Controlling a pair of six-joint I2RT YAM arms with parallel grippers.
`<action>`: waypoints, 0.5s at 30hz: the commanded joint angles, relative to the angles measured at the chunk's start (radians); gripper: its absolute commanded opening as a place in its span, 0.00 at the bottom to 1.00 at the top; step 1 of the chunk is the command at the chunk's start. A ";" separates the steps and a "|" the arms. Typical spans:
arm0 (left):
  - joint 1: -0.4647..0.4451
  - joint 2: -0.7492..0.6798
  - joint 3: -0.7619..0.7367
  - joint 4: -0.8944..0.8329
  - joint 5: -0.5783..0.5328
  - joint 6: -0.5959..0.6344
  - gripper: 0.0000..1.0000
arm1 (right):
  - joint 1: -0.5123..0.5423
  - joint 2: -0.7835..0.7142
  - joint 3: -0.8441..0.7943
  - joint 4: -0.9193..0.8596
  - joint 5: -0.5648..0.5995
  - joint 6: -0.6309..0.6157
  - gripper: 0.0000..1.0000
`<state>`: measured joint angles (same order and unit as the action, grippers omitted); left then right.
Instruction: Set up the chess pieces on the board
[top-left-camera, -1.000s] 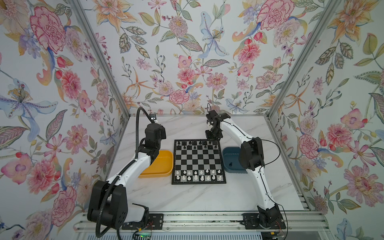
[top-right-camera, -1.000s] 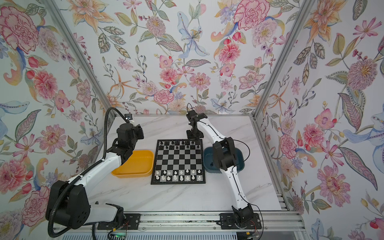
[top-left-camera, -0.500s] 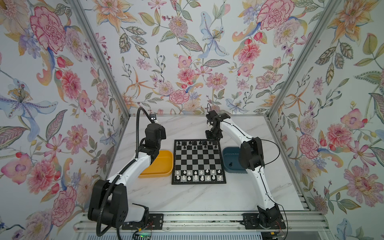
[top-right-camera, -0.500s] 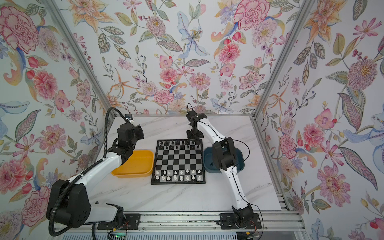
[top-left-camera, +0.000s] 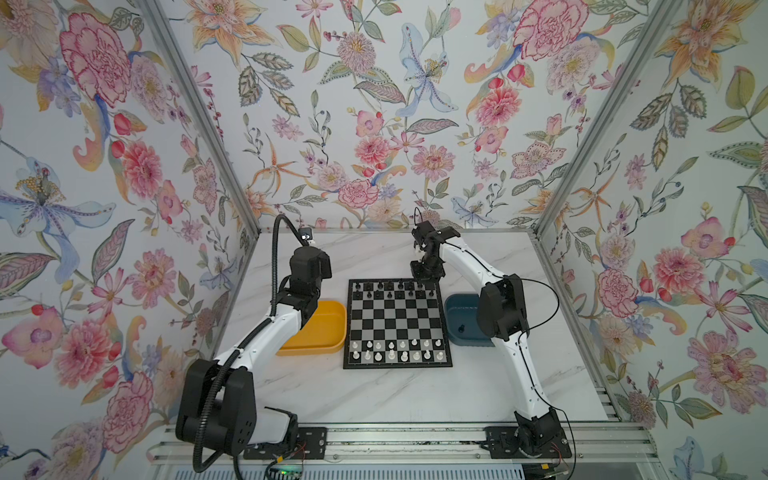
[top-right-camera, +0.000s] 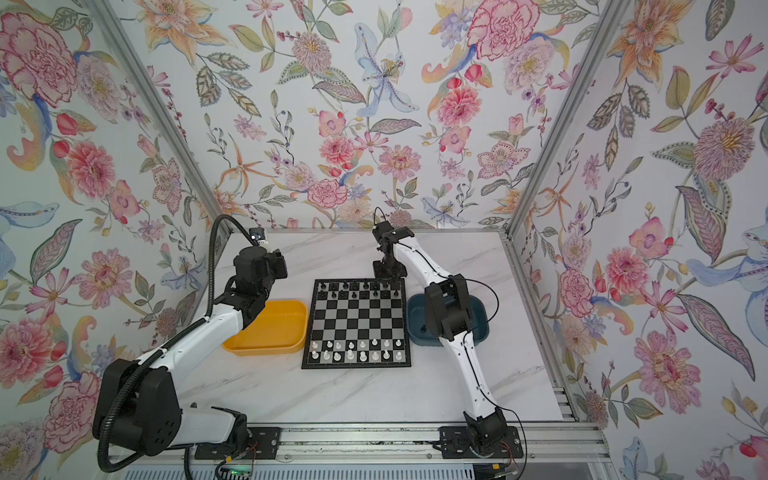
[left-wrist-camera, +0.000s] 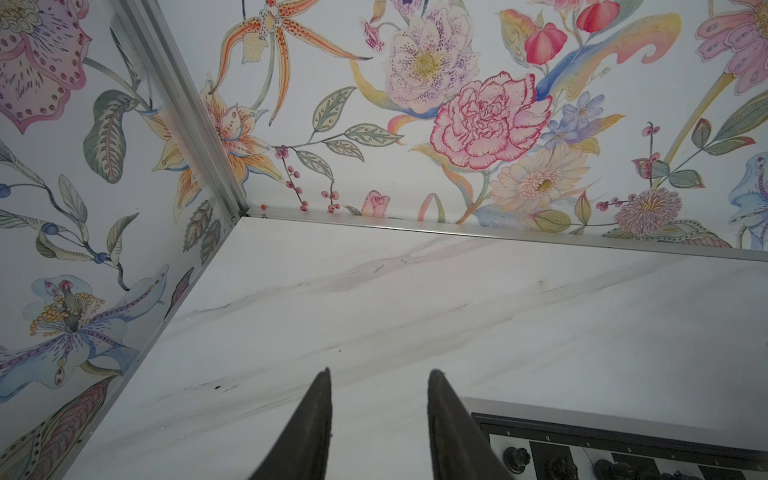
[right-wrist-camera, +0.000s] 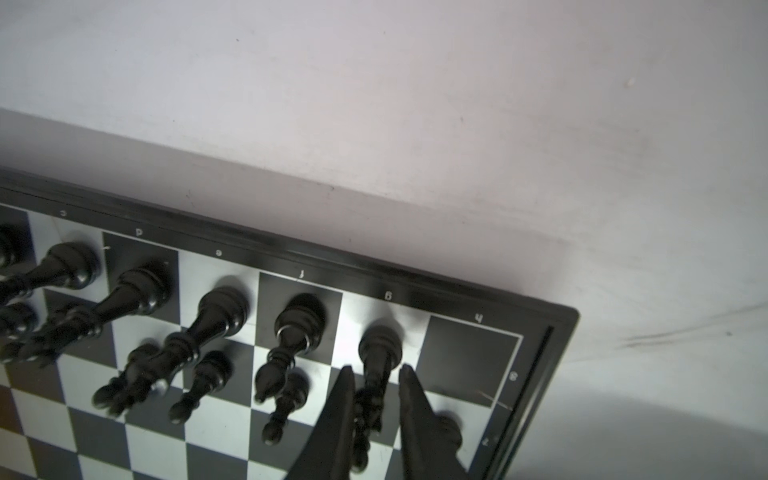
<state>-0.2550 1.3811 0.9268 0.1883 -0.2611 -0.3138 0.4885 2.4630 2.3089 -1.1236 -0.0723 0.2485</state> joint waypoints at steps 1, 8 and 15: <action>0.013 0.009 -0.016 0.017 0.019 -0.008 0.40 | -0.005 0.002 0.029 -0.022 -0.017 0.015 0.23; 0.015 0.009 -0.016 0.019 0.023 -0.009 0.40 | -0.007 -0.014 0.031 -0.022 -0.023 0.018 0.27; 0.014 0.004 -0.014 0.019 0.043 -0.011 0.40 | -0.018 -0.056 0.027 -0.021 -0.004 0.016 0.29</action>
<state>-0.2531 1.3811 0.9268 0.1883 -0.2382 -0.3141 0.4843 2.4615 2.3116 -1.1233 -0.0864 0.2581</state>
